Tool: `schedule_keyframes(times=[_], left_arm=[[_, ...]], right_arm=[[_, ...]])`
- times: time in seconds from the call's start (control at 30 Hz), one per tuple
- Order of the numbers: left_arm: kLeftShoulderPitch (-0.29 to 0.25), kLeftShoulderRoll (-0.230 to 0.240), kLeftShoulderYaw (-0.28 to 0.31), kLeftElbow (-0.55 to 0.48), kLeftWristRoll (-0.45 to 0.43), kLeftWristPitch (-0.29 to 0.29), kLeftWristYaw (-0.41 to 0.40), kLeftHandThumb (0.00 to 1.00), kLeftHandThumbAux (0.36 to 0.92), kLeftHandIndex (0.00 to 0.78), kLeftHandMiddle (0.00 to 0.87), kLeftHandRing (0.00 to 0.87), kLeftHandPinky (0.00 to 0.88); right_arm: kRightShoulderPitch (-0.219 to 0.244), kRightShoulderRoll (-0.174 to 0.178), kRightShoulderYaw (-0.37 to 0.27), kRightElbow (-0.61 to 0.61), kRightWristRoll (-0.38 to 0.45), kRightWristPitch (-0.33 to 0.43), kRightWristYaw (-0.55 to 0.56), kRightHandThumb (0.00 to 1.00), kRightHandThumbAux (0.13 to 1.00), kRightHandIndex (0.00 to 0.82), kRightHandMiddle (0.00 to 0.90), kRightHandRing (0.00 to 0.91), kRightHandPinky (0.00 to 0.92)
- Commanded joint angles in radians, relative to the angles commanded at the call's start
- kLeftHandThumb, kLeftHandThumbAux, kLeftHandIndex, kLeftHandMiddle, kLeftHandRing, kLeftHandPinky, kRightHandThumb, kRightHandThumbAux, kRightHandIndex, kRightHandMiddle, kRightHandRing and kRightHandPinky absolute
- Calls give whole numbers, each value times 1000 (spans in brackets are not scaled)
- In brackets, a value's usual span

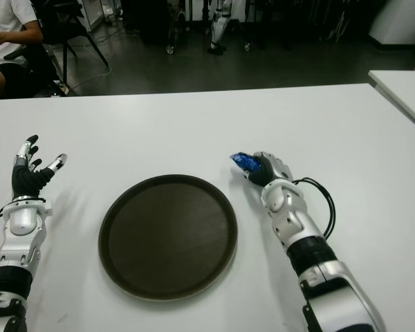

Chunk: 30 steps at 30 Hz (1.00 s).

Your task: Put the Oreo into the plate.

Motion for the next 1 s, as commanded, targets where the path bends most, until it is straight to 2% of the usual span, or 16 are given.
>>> schedule_keyframes(times=[0.57, 0.9, 1.0], left_arm=[[7, -7, 2, -10, -6, -13, 2, 0, 735, 0, 6, 29, 26], [8, -9, 0, -11, 2, -7, 16, 0, 732, 0, 10, 33, 23], [5, -4, -3, -4, 5, -3, 14, 0, 732, 0, 7, 31, 21]], right_arm=[[41, 15, -52, -62, 66, -145, -40, 705, 720, 441, 814, 819, 814], [57, 24, -58, -104, 79, -199, -39, 705, 719, 441, 823, 827, 821], [69, 21, -55, -128, 84, -245, -43, 706, 719, 441, 824, 829, 823]])
